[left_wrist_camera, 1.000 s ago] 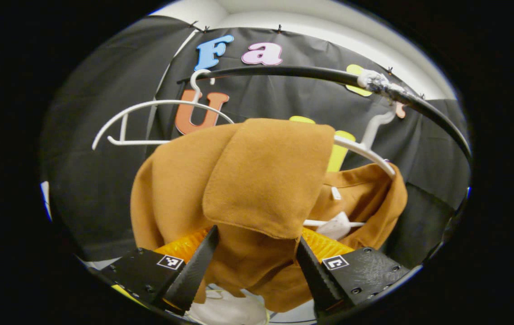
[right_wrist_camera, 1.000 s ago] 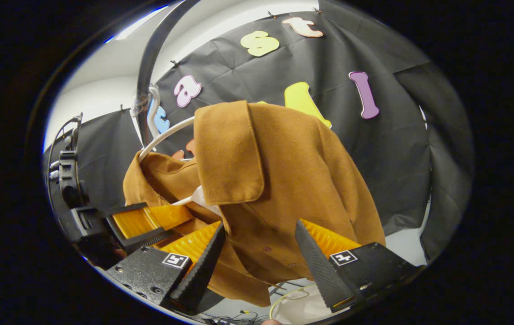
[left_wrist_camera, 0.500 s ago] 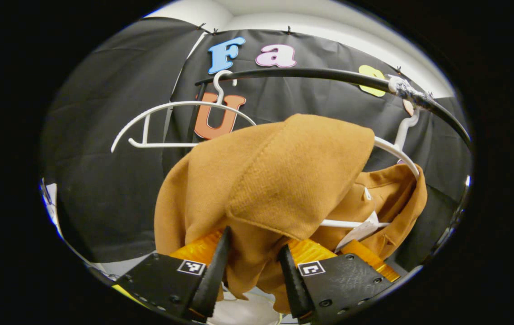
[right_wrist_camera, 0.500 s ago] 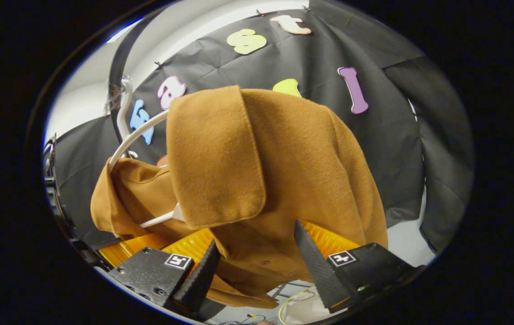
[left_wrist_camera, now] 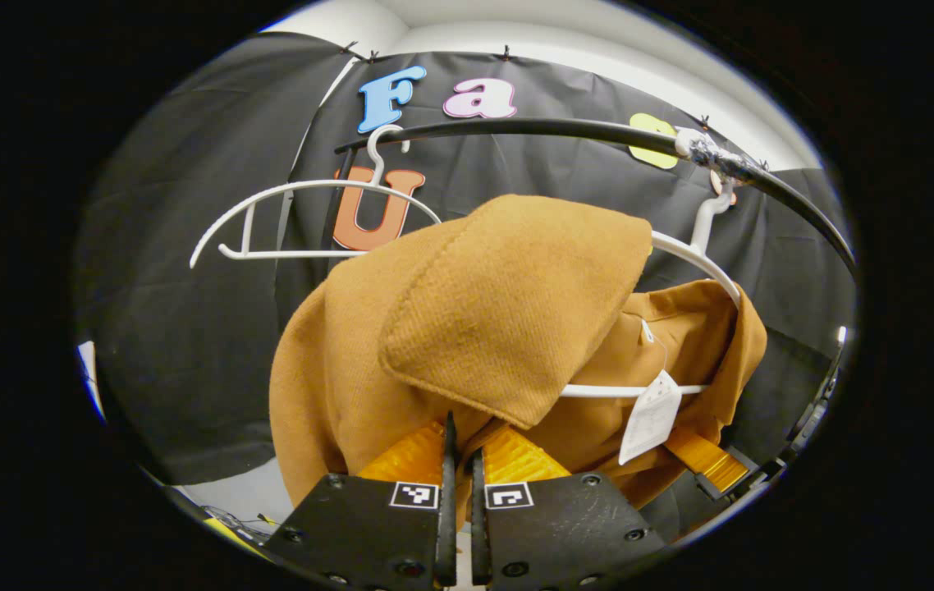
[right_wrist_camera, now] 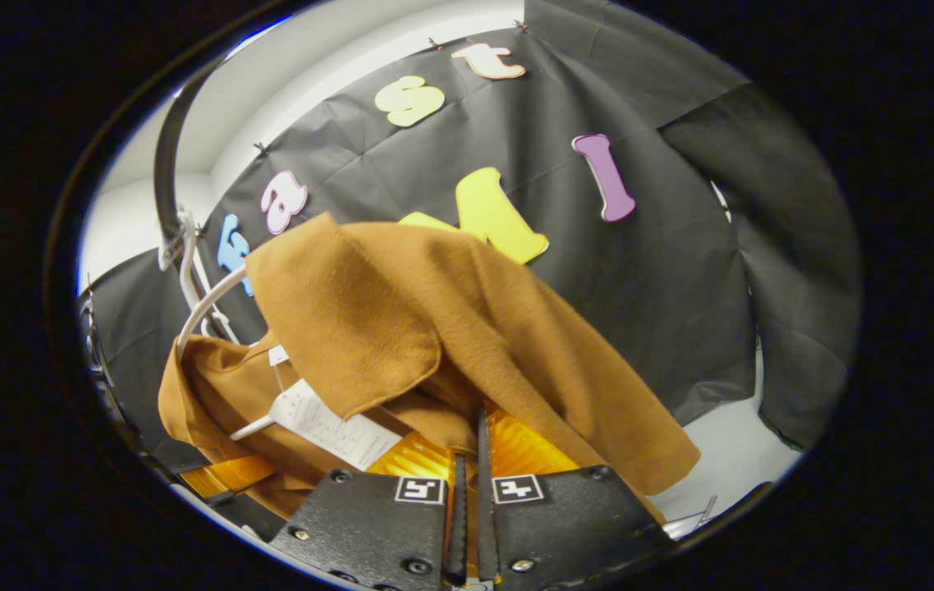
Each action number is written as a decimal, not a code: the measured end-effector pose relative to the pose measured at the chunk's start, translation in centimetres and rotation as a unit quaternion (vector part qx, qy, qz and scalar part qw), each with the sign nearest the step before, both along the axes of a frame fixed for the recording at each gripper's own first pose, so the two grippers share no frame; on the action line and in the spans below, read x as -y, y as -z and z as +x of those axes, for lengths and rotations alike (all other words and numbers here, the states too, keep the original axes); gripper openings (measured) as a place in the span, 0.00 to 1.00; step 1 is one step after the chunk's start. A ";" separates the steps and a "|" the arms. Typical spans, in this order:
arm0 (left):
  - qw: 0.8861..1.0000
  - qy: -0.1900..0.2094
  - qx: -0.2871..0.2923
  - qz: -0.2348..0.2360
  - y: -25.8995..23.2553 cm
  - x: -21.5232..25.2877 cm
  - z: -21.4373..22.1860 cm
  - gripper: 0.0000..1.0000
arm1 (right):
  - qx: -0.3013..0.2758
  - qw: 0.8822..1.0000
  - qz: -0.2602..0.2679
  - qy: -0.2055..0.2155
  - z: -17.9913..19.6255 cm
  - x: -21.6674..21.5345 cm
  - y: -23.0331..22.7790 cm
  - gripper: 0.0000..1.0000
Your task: Grasp the clothes on the hanger with both hands and then place them into the laundry hamper below.
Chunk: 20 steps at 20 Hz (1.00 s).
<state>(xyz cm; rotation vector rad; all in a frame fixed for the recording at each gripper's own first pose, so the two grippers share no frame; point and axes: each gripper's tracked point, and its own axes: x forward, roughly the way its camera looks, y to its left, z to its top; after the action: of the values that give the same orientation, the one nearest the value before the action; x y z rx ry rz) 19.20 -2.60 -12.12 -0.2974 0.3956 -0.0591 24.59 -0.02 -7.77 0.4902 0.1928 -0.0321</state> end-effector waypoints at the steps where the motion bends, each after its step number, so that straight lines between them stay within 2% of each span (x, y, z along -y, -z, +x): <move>1: 1.000 0.002 0.005 -0.003 -0.1 -0.1 -0.1 0.12 | 0.003 1.000 -0.004 0.001 -0.2 0.6 -0.3 0.07; 4: 1.000 0.007 0.008 -0.013 -0.5 -0.5 -1.0 0.00 | 0.011 1.000 -0.005 0.011 -1.3 2.5 -1.1 0.06; 10: 0.999 -0.025 0.017 -0.019 -1.6 -3.4 -2.5 0.00 | 0.042 0.998 0.040 0.032 -3.3 5.6 -3.4 0.06; 14: 0.999 -0.034 0.023 -0.035 -3.2 -4.8 -3.3 0.00 | 0.034 0.997 0.061 0.039 -2.9 7.2 -3.6 0.06; 17: 0.998 -0.034 0.034 -0.038 -4.8 -5.9 -4.2 0.00 | 0.030 0.998 0.046 0.032 -2.2 7.3 -3.8 0.06; 20: 0.997 -0.037 0.056 -0.043 -7.1 -7.5 -4.4 0.00 | 0.023 0.997 0.060 0.031 -1.3 7.8 -4.4 0.05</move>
<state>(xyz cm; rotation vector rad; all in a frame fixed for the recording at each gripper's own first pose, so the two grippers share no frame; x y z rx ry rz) 14.84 4.88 -5.03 -0.3912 0.2711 -0.0200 23.32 -7.86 -3.35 0.6165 0.1344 -0.0703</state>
